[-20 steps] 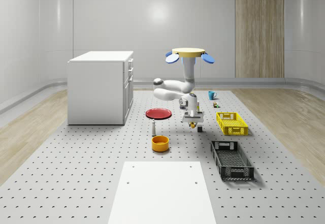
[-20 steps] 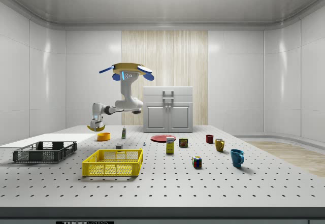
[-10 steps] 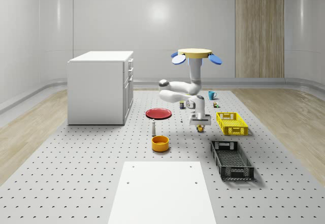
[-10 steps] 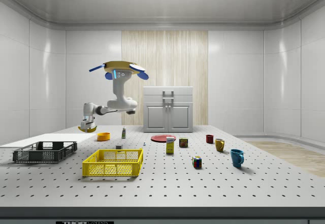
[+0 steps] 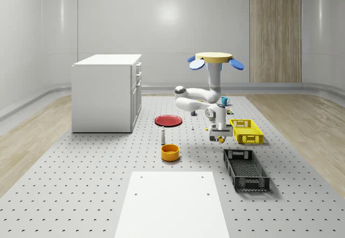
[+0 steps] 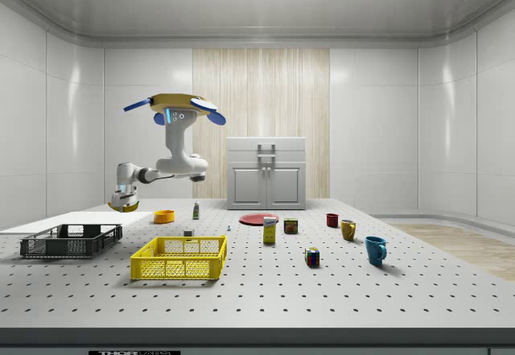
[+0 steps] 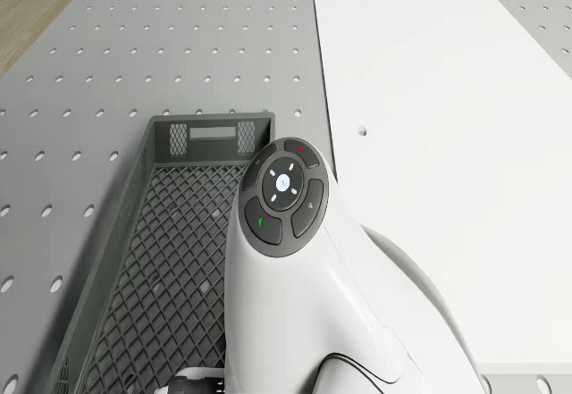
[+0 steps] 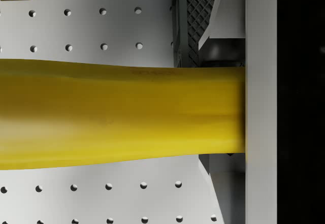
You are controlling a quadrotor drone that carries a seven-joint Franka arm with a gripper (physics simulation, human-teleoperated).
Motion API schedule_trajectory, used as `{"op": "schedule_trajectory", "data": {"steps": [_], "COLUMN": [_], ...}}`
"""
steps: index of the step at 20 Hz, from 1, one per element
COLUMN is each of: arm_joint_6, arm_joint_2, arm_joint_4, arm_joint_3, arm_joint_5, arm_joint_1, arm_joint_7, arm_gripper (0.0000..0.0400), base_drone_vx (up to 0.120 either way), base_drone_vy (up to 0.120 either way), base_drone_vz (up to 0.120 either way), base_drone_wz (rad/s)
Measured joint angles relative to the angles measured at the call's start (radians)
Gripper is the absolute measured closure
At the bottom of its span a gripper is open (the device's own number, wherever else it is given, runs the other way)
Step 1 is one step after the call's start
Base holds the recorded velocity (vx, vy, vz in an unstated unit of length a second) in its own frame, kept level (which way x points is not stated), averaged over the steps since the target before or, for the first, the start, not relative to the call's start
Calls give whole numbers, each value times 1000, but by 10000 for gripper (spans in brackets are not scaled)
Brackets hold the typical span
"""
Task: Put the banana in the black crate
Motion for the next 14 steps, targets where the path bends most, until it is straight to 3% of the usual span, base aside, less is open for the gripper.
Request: {"op": "schedule_trajectory", "data": {"steps": [14], "arm_joint_6": [4], "arm_joint_2": [-4], "arm_joint_4": [0], "arm_joint_3": [1], "arm_joint_5": [2], "arm_joint_1": [-1], "arm_joint_7": [1], "arm_gripper": [199], "base_drone_vx": [120], "base_drone_vy": [120], "base_drone_vz": [0], "base_drone_wz": [0]}}
